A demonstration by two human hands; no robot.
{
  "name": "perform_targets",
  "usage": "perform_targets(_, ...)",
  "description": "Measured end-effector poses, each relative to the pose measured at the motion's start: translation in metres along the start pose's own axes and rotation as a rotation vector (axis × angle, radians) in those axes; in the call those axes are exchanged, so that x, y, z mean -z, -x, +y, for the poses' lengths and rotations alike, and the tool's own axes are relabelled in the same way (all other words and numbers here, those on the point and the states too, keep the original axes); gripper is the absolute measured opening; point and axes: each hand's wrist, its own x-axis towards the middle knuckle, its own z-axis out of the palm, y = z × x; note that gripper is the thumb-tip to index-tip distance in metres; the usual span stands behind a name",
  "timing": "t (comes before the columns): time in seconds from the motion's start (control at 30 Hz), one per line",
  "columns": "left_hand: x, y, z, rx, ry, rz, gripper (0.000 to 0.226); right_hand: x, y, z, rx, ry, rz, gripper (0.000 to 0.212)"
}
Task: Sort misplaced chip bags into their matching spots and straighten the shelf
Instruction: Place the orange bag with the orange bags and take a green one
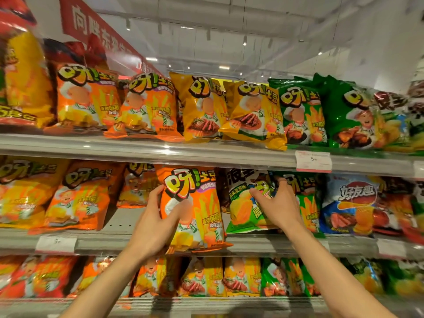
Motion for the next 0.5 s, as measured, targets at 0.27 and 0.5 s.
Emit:
perform_targets(0.27, -0.002, 0.003, 0.006, -0.001, -0.009, 0.0, 0.07, 0.024, -0.012, 0.007, -0.075, -0.228, -0.068, 0.09)
perform_targets(0.5, -0.024, 0.004, 0.012, -0.032, -0.025, -0.004, 0.068, 0.053, 0.016, 0.037, -0.034, -0.251, -0.114, 0.083)
